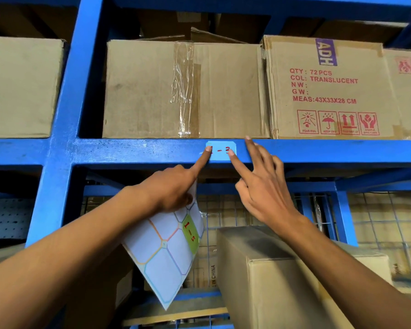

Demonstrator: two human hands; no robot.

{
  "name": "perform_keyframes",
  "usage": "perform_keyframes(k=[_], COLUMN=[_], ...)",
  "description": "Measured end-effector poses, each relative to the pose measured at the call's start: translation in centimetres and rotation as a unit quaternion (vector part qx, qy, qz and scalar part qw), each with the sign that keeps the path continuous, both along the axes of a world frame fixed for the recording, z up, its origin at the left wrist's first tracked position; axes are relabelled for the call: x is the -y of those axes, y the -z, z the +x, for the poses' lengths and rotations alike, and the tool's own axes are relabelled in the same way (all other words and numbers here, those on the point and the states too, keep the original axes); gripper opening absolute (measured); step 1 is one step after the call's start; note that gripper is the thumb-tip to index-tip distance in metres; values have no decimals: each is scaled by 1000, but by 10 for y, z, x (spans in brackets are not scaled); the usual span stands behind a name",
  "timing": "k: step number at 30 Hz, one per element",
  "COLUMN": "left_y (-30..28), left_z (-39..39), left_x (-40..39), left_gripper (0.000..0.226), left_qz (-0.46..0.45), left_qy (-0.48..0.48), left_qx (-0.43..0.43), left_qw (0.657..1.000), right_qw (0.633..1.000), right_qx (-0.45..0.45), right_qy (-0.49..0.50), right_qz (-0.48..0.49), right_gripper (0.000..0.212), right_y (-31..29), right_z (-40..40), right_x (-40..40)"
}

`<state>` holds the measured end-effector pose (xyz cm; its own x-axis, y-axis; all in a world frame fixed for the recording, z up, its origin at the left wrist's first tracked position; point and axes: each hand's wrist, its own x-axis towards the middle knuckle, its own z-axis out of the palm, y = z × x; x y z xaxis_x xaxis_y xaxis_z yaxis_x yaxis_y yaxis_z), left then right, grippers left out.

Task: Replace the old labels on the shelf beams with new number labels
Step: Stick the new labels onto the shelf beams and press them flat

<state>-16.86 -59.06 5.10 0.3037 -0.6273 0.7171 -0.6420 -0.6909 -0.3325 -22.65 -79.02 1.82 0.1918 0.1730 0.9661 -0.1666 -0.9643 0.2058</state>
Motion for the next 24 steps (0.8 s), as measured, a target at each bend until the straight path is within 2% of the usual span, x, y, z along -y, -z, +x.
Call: perform_keyframes(k=[3, 7, 11, 16, 20, 24], left_y=[14, 18, 30, 57, 64, 69], left_z=[1, 1, 0, 0, -7, -21], left_x=[-3, -2, -4, -5, -5, 0], left_gripper=[109, 107, 89, 68, 59, 56], left_qz=[-9, -28, -76, -235, -342, -385], left_qy=[4, 48, 143, 269, 311, 342], left_qx=[2, -46, -62, -56, -57, -61], left_qw=[1000, 997, 985, 933, 885, 855], right_qw=[999, 993, 977, 933, 930, 925], right_qx=[0, 2, -9, -7, -25, -17], right_qy=[-12, -68, -138, -276, -288, -291], right_qz=[43, 92, 160, 232, 229, 245], right_gripper=[60, 55, 48, 37, 39, 38], right_y=[7, 6, 11, 48, 80, 96], right_z=[-1, -5, -18, -37, -42, -43], right_x=[8, -2, -11, -24, -34, -40])
